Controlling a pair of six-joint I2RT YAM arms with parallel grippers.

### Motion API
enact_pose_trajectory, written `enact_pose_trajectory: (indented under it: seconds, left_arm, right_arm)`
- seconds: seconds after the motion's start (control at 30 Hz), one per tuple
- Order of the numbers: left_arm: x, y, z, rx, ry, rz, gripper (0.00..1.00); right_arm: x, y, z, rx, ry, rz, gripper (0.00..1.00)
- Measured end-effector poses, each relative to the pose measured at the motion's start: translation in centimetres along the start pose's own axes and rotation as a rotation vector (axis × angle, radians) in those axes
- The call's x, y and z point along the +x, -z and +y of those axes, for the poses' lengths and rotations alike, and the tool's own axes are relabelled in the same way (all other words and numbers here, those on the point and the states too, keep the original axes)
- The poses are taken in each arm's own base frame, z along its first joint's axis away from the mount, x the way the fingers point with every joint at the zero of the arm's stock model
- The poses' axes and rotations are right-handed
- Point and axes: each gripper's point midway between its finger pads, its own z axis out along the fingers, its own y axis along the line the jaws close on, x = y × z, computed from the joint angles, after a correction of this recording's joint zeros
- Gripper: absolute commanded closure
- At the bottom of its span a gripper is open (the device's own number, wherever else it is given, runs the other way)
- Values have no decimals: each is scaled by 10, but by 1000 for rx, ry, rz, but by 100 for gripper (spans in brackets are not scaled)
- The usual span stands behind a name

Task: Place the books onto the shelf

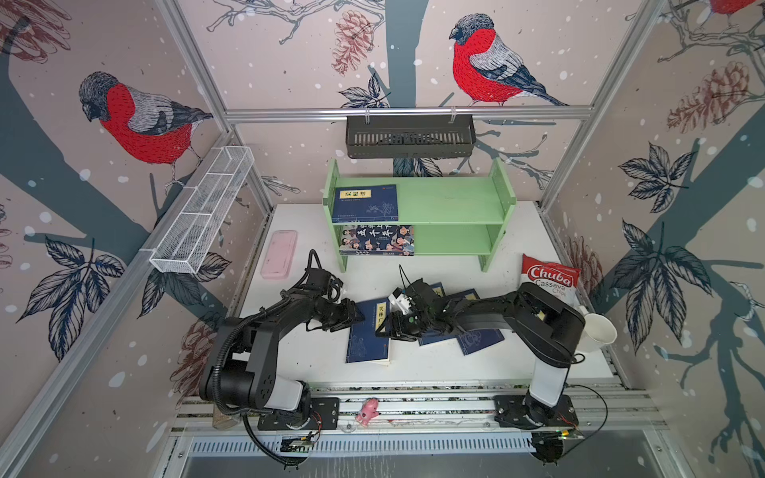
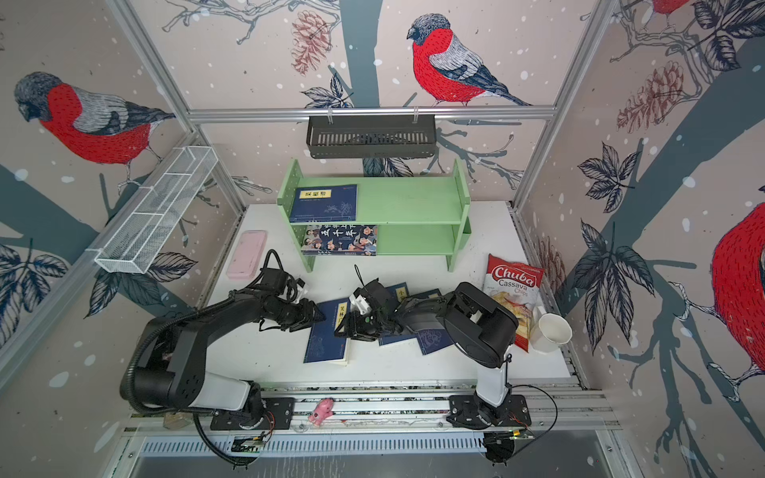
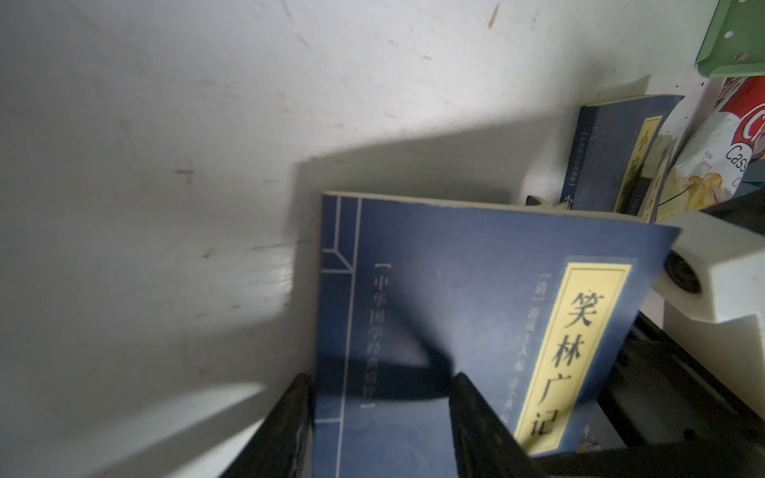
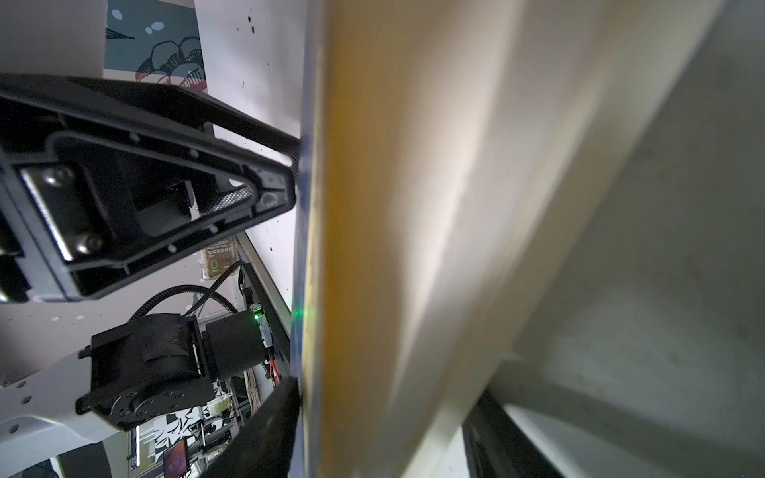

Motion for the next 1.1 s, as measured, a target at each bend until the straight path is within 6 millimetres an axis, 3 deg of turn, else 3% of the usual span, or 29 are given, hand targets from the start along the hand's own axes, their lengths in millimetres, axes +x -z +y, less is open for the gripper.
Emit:
enact_pose_trajectory:
  seconds: [0.27,0.43,0.57,0.67,0.93,1.1]
  left_arm:
    - [4,9,-14,98,54,7,49]
    - [3,15,-20,142,68,1,68]
    - [5,18,-24,166,78,0,92]
    - [5,20,-25,173,71,-8,100]
    - [-6,38,-40,192,36,-63,100]
    - [-27,70,-78,261,-65,-112,100]
  right_arm:
    - [-2,3,-1,-1,-17,-12,36]
    - [-4,4,-1,-4,-14,-21,36]
    - [-6,7,-1,-2,-13,-37,37]
    - [-8,9,-2,8,-15,-58,35]
    - [-16,37,-8,104,-49,-179,31]
    - [-27,76,29,74,-10,-314,30]
